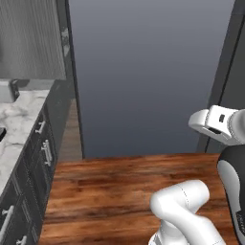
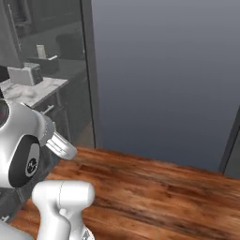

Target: Retrieve the bottle and the shaker from the cabinet and place them next to the mixing bowl on the counter. Then add garlic from the fridge to the mixing bowl.

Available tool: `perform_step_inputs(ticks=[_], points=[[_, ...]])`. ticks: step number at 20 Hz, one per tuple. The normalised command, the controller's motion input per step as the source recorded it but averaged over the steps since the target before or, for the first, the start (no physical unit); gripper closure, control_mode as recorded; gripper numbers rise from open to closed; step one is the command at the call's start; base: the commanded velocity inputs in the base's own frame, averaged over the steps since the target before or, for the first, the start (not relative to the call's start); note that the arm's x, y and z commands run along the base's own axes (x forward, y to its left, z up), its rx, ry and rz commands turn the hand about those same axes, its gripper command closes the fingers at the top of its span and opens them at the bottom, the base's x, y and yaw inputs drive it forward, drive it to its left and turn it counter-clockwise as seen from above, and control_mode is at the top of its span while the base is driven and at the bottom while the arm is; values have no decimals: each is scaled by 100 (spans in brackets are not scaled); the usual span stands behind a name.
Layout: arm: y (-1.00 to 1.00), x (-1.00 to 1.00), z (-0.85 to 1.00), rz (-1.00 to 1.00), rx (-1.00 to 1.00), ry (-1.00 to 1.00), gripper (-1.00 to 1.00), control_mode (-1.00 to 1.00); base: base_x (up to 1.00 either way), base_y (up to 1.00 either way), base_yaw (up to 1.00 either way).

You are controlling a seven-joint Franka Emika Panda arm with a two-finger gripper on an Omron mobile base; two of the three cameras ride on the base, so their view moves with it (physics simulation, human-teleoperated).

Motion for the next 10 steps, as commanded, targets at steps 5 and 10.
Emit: perform_step_inputs(ticks=[5, 10], points=[[0, 0, 0, 0, 0, 0, -100, 100, -33, 1, -38], [0, 0, 0, 0, 0, 0, -100, 100, -30, 1, -39]])
